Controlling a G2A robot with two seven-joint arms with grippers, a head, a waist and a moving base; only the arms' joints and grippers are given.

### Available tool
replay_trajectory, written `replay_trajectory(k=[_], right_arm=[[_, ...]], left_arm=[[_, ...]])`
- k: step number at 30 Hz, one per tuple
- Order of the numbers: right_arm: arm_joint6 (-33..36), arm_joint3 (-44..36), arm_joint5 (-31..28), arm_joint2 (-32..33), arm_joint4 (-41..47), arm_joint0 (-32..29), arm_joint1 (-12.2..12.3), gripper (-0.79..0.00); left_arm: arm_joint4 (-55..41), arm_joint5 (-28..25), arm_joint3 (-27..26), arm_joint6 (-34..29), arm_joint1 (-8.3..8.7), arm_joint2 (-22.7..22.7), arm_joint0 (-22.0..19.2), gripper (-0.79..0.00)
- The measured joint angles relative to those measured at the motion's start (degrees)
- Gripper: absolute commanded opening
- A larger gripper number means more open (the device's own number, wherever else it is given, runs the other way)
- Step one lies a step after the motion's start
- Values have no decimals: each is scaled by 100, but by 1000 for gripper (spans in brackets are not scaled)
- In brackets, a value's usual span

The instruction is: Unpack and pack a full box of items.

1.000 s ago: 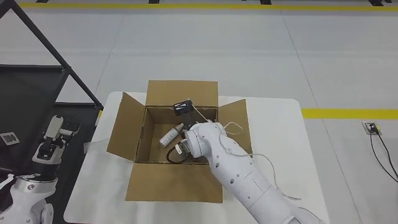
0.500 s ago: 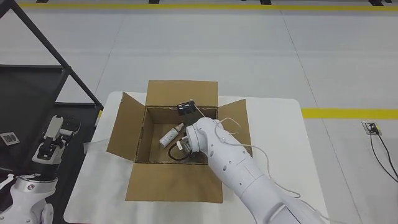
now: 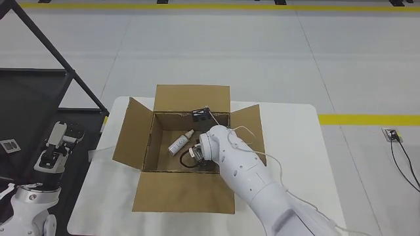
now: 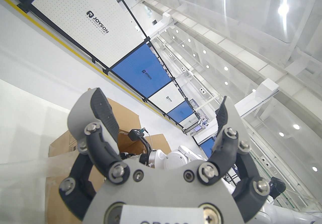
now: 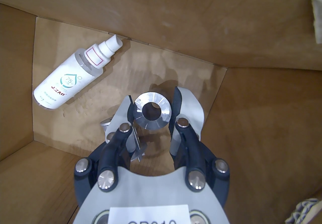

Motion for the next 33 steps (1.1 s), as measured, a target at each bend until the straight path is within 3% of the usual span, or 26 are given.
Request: replay_trajectory(k=[3, 9, 18, 24, 31, 33], right_arm=[[-52, 45, -25, 29, 46, 16, -24, -3], [-189, -44, -202, 117, 173, -19, -39, 0], [-553, -1096, -265, 358, 116, -418, 131, 0], [-322, -2791, -364, 700, -406, -1242, 493, 0], [110, -5844, -1049, 1404, -1170, -2947, 978, 0], [82, -6356, -1231, 1491, -1299, -3253, 1034, 0]], left_arm=[[0, 0, 0, 0, 0, 0, 0, 0], [0, 0, 0, 0, 0, 0, 0, 0], [4, 4, 0, 2, 0, 1, 3, 0], [288, 74, 85, -133, 13, 66, 62, 0], [869, -58, 246, -680, 68, 114, 146, 0], [997, -67, 256, -811, 84, 119, 164, 0]])
